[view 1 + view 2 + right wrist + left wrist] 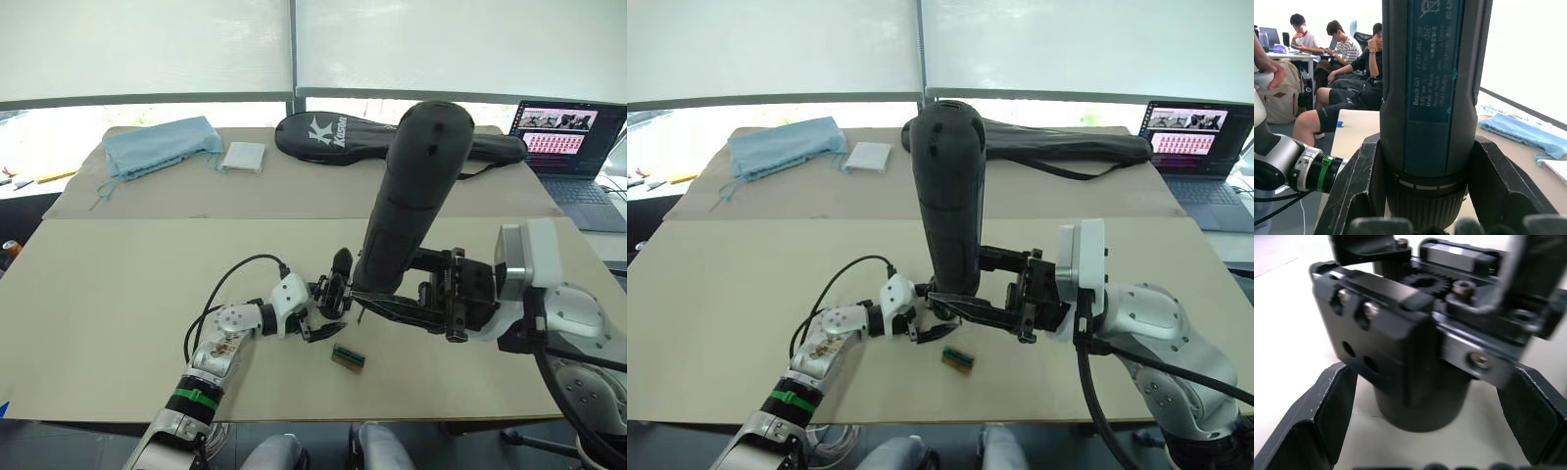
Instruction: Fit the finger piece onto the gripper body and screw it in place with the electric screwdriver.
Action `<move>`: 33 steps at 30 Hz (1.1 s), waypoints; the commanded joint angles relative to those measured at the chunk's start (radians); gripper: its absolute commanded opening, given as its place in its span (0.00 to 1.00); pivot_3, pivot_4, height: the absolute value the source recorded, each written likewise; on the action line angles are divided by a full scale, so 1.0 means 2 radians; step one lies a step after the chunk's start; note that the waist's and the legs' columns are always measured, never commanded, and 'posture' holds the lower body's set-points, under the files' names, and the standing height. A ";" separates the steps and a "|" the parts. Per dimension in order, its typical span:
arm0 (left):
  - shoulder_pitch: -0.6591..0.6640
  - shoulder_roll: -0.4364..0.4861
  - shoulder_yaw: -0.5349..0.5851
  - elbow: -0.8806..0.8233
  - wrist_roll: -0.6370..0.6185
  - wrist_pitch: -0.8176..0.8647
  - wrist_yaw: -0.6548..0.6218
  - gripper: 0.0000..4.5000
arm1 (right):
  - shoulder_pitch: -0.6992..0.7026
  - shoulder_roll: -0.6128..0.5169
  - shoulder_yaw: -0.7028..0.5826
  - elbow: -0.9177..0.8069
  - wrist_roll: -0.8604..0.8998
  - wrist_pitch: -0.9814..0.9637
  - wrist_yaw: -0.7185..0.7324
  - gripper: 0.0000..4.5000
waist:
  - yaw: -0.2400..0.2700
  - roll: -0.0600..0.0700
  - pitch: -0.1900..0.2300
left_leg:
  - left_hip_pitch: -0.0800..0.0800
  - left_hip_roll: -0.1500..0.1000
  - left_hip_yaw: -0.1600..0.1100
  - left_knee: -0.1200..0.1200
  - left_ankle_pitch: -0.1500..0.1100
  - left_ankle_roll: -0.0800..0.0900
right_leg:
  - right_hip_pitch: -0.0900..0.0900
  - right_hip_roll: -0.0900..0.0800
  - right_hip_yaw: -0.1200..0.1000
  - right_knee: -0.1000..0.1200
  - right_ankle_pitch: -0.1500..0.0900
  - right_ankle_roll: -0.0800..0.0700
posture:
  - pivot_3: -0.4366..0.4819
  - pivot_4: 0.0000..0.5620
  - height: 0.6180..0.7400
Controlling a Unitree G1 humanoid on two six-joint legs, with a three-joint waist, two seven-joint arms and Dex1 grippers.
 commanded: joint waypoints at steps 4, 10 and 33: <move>-0.006 -0.005 -0.013 0.007 0.013 0.011 0.019 0.99 | -0.010 -0.003 -0.016 -0.016 0.012 -0.001 -0.005 0.42 | 0.005 0.000 0.000 | 0.000 0.000 0.000 0.000 0.000 0.000 | 0.000 0.000 0.000 0.000 0.000 0.000 | 0.48 0.27 1.00; -0.004 0.007 -0.012 0.013 0.012 0.017 0.017 0.70 | -0.010 -0.003 -0.017 -0.016 0.012 0.000 -0.007 0.42 | 0.005 0.000 0.000 | 0.000 0.000 0.000 0.000 0.000 0.000 | 0.000 0.000 0.000 0.000 0.000 0.000 | 0.48 0.27 1.00; -0.053 0.022 -0.002 0.102 -0.013 -0.009 -0.051 0.75 | -0.009 -0.005 -0.016 -0.015 0.017 0.000 -0.003 0.42 | 0.004 0.000 0.000 | 0.000 0.000 0.000 0.001 0.000 0.000 | 0.000 0.000 0.000 0.001 0.000 0.000 | 0.48 0.27 1.00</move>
